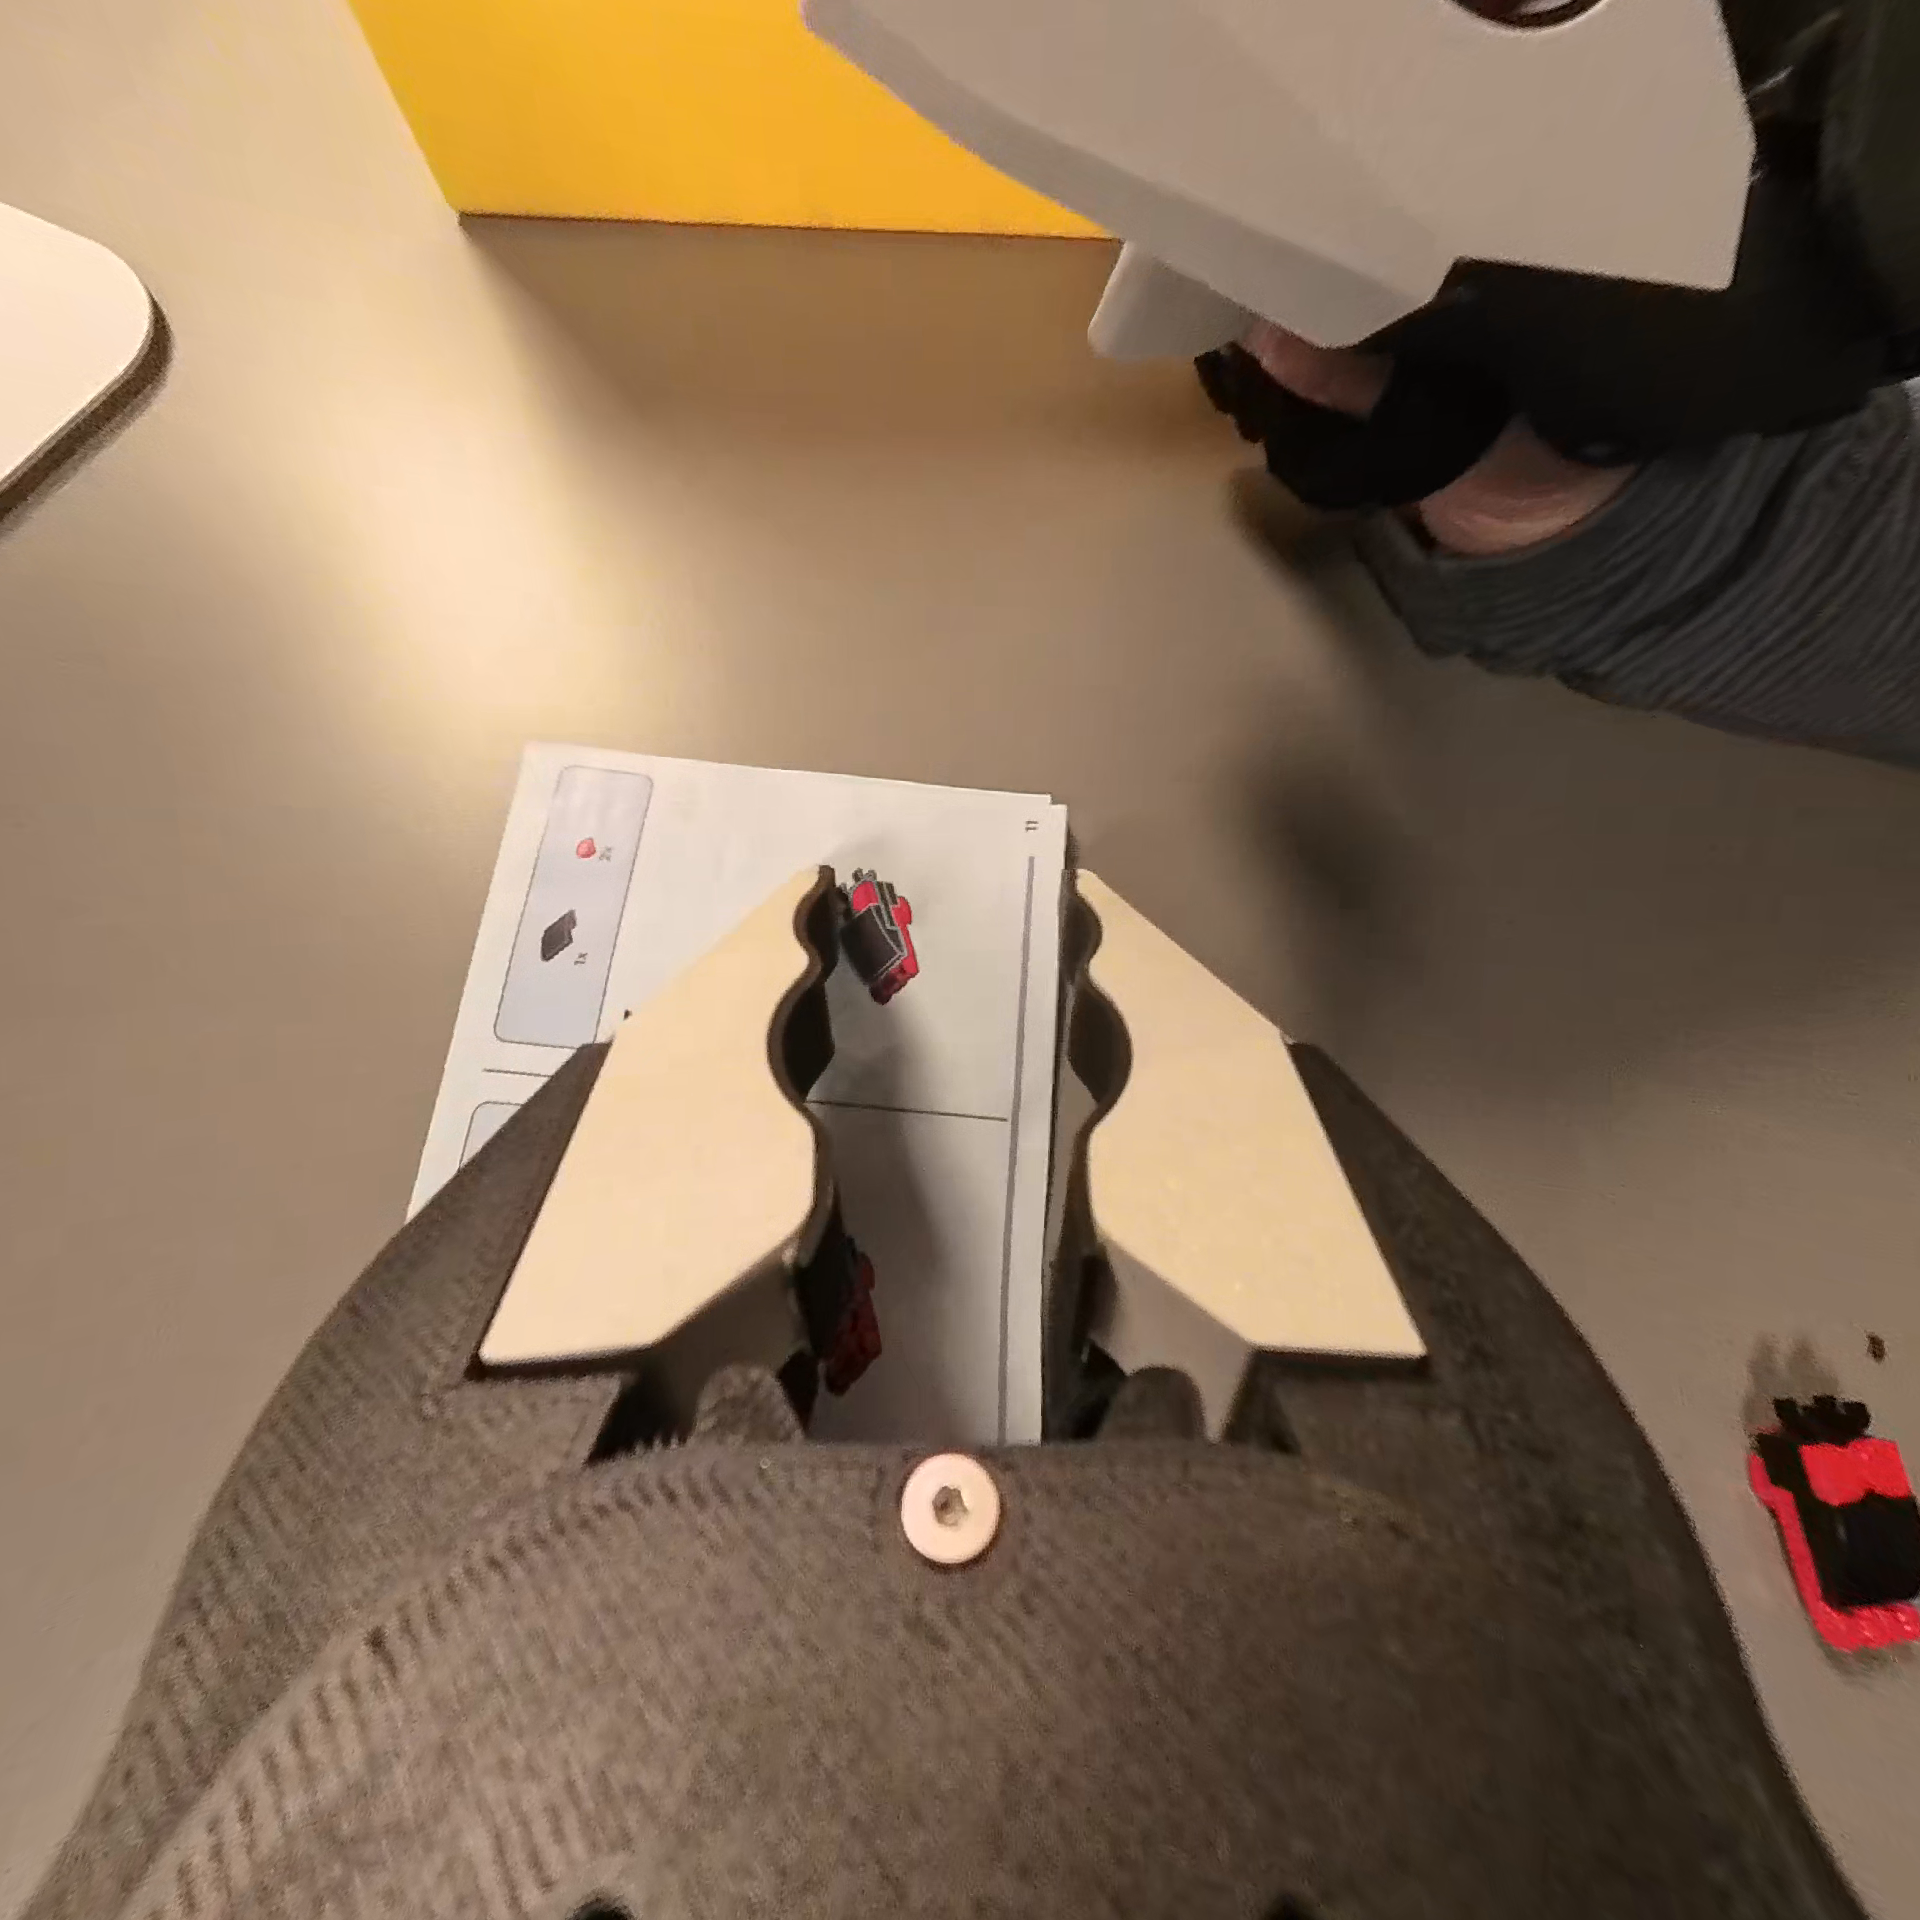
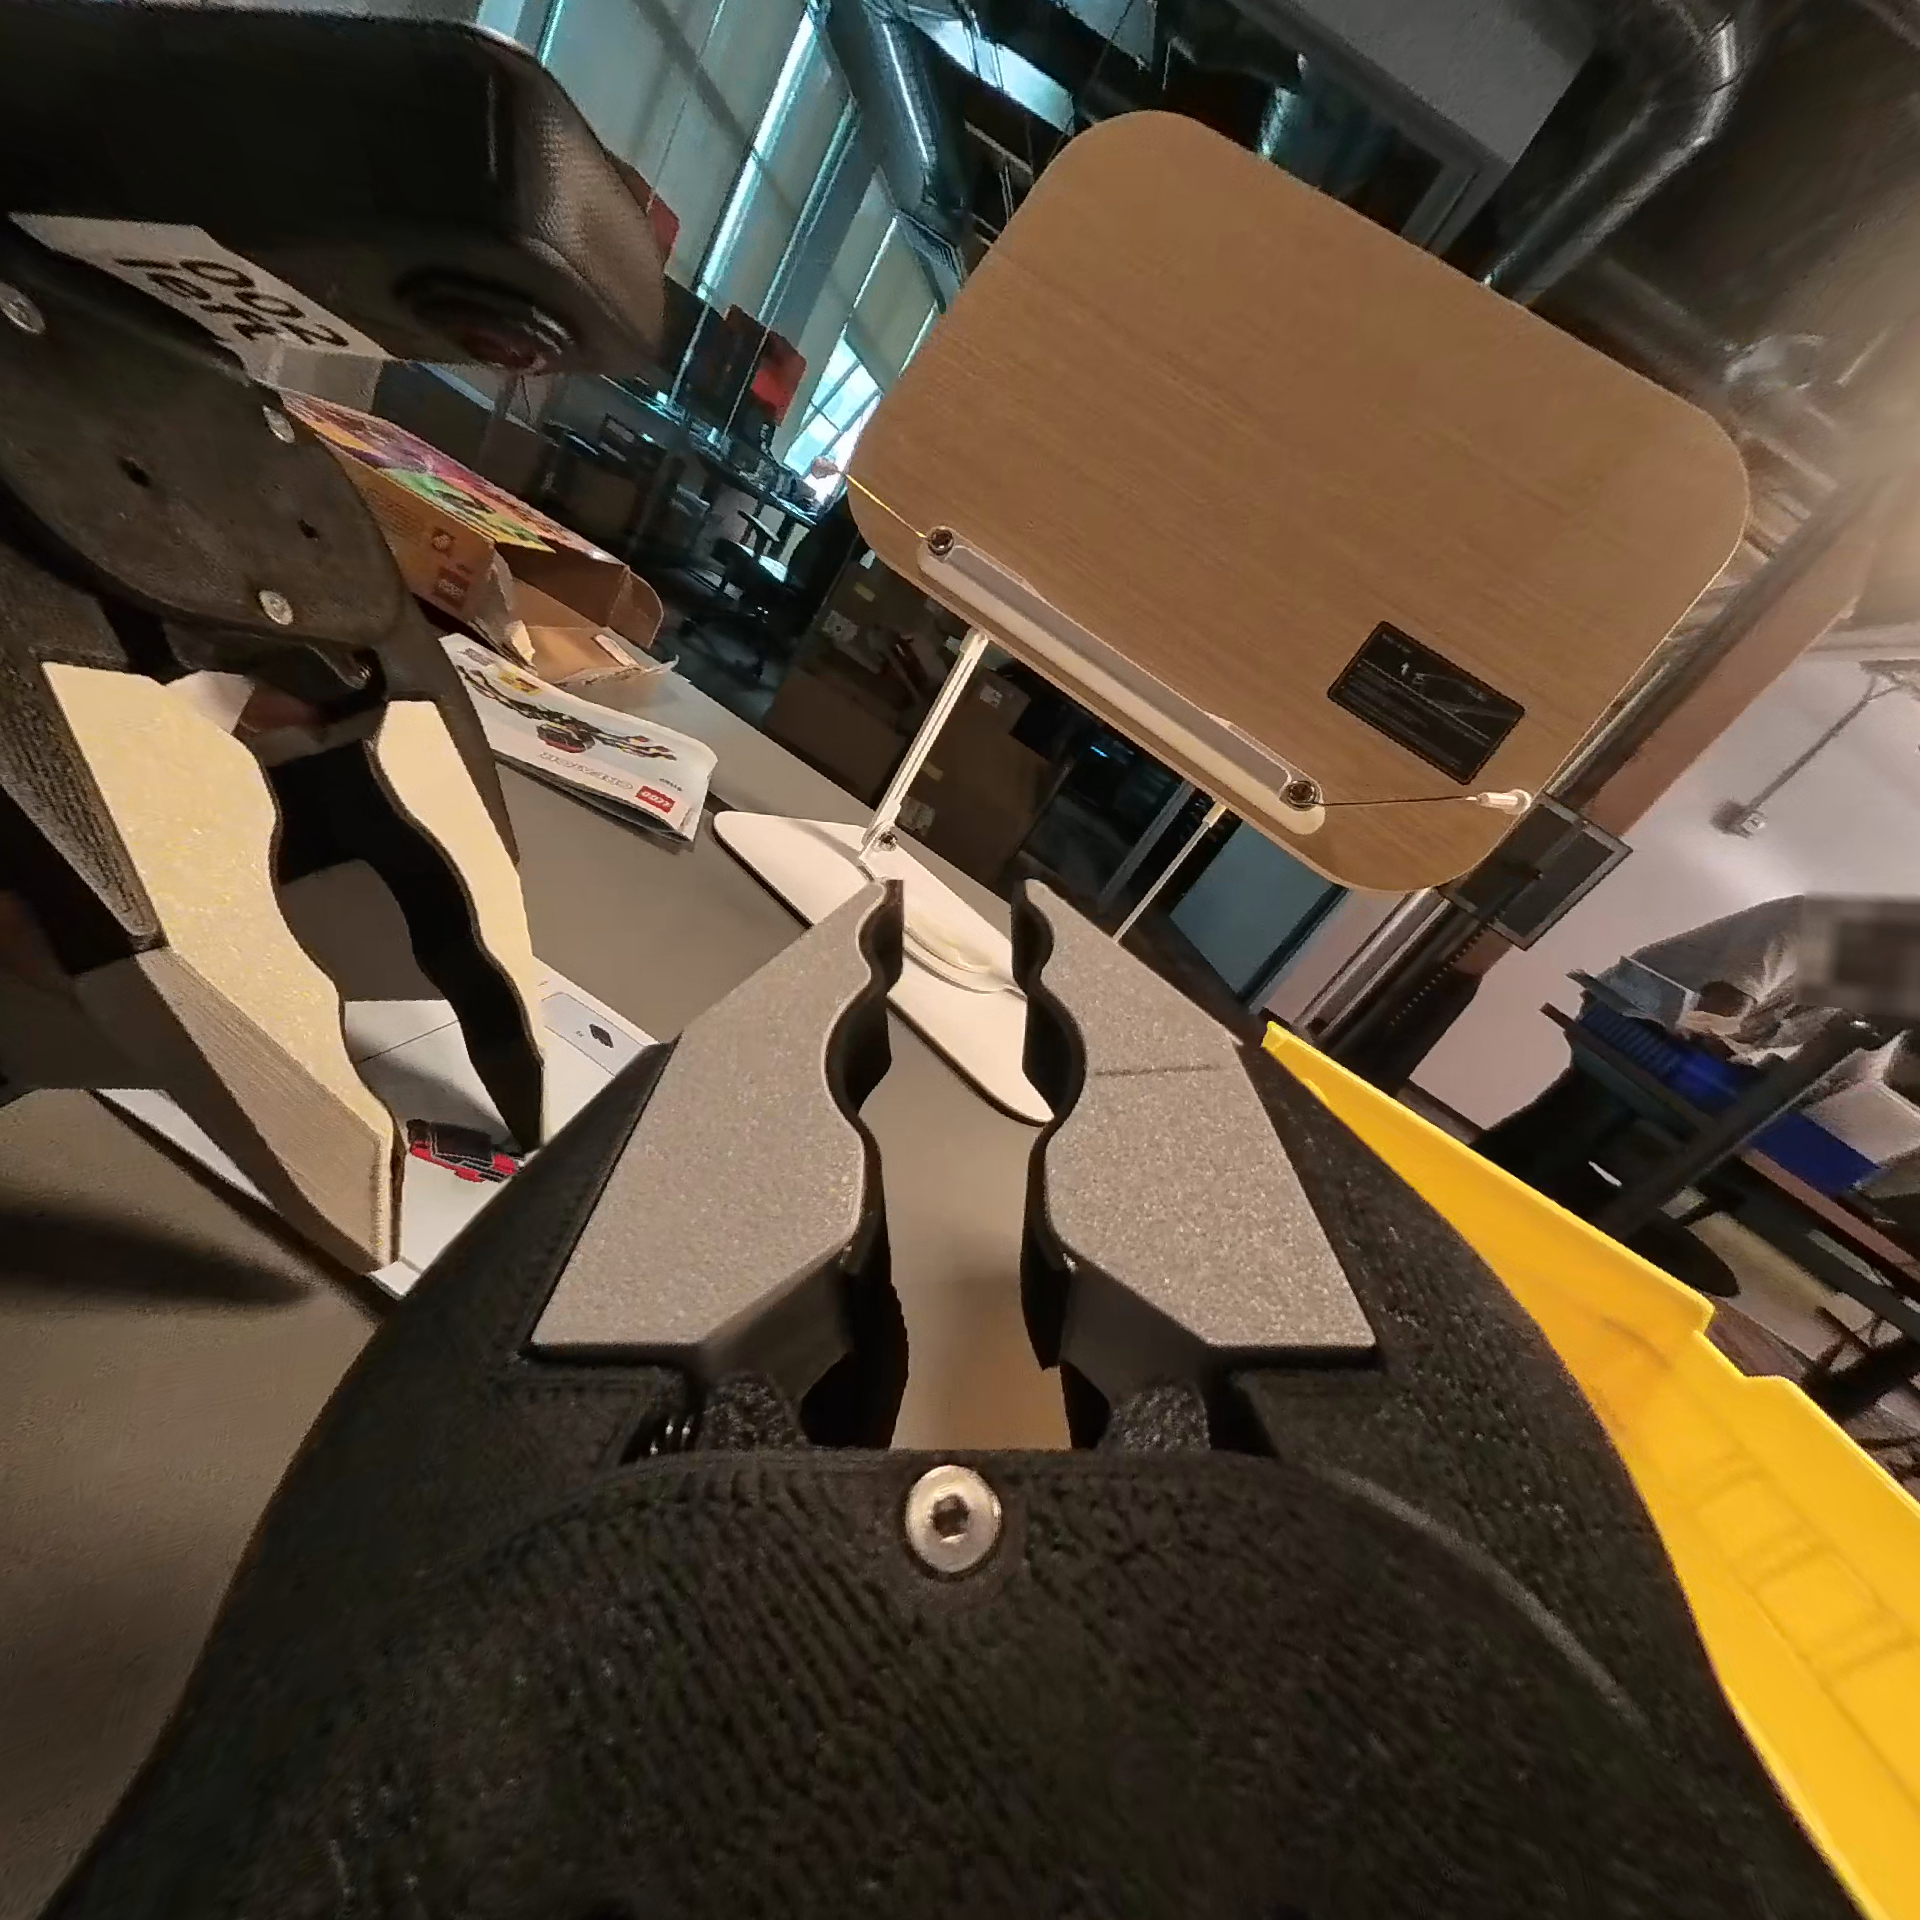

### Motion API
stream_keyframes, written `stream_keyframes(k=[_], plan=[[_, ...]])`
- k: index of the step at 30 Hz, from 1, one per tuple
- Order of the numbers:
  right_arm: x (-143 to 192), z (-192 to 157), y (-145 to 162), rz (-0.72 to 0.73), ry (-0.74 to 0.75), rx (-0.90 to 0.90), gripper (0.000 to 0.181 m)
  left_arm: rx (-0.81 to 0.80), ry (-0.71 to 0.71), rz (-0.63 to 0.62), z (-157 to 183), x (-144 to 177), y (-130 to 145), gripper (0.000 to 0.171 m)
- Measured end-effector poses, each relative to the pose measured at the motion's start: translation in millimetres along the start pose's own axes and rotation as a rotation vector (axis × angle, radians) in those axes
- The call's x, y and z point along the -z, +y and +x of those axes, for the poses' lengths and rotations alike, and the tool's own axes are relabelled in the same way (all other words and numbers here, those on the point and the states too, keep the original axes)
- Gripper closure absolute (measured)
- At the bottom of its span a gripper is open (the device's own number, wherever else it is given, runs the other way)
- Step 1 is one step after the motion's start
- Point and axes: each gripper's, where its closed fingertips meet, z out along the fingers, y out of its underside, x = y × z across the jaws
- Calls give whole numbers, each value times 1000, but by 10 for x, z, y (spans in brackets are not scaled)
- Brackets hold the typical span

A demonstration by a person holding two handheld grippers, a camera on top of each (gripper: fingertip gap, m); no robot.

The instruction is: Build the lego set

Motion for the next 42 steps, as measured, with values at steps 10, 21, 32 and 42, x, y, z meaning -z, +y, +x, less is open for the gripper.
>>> stream_keyframes(k=[10, 21, 32, 42], plan=[[-8, -39, -25, 18, -31, -21, 163, 5, -1, 3, -5, 2, -3, 133], [-17, -55, -29, 21, -45, -33, 163, 17, 12, 8, -2, 7, -9, 137], [-5, -51, -11, 7, -39, -35, 163, -32, 66, 0, 111, 2, 4, 146], [-17, -84, -8, 0, -53, -24, 163, -121, 42, 22, 172, 23, -13, 149]])
